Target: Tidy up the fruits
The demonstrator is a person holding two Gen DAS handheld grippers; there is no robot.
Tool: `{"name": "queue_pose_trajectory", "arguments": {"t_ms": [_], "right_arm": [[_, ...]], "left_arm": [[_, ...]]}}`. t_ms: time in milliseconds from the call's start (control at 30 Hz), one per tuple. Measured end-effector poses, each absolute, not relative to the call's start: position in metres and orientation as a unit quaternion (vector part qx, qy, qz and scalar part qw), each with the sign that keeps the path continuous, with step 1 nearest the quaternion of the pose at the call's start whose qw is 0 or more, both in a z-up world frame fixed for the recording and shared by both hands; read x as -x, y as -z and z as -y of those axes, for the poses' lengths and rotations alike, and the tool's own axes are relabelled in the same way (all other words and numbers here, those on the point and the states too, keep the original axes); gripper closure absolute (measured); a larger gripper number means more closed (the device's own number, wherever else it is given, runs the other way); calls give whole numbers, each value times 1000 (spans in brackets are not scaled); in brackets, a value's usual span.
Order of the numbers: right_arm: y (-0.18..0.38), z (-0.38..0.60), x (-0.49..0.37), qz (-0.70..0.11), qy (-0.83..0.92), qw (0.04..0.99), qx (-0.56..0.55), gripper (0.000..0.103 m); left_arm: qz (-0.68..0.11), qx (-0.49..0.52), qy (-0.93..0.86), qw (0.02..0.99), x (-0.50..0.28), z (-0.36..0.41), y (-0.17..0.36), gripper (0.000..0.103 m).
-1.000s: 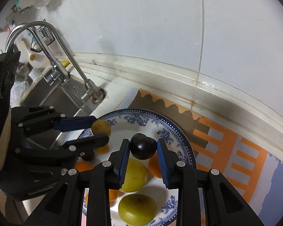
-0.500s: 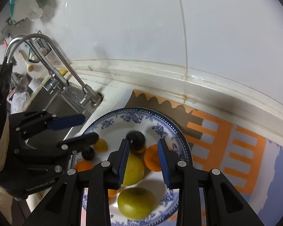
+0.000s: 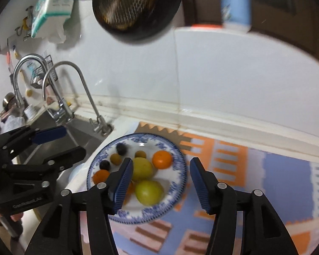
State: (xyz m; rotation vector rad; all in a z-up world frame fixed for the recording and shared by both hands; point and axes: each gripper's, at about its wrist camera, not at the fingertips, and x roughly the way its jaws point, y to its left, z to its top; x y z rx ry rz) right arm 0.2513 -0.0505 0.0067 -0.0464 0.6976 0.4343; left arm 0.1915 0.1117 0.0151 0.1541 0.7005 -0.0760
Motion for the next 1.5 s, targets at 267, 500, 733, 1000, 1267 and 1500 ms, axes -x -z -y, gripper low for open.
{"name": "queue_pose_trajectory", "arguments": {"t_ms": [267, 500, 733, 1000, 1267, 1500], "right_arm": [[-26, 97, -184, -297, -154, 942, 4, 20], [-40, 132, -125, -285, -123, 951, -12, 10], [-48, 158, -67, -273, -102, 957, -7, 7], [-52, 179, -24, -267, -98, 959, -11, 7], [-56, 191, 5, -254, -84, 964, -6, 7], [-57, 196, 18, -250, -80, 965, -2, 7]], "left_arm": [[-293, -64, 16, 954, -126, -88, -33, 22], [-252, -73, 17, 965, -67, -61, -49, 8], [-231, -73, 14, 970, -18, -38, -58, 1], [-228, -63, 26, 971, 17, -22, -62, 0], [-225, -64, 30, 972, 35, -13, -67, 0], [-225, -65, 26, 972, 40, -10, -70, 0]]}}
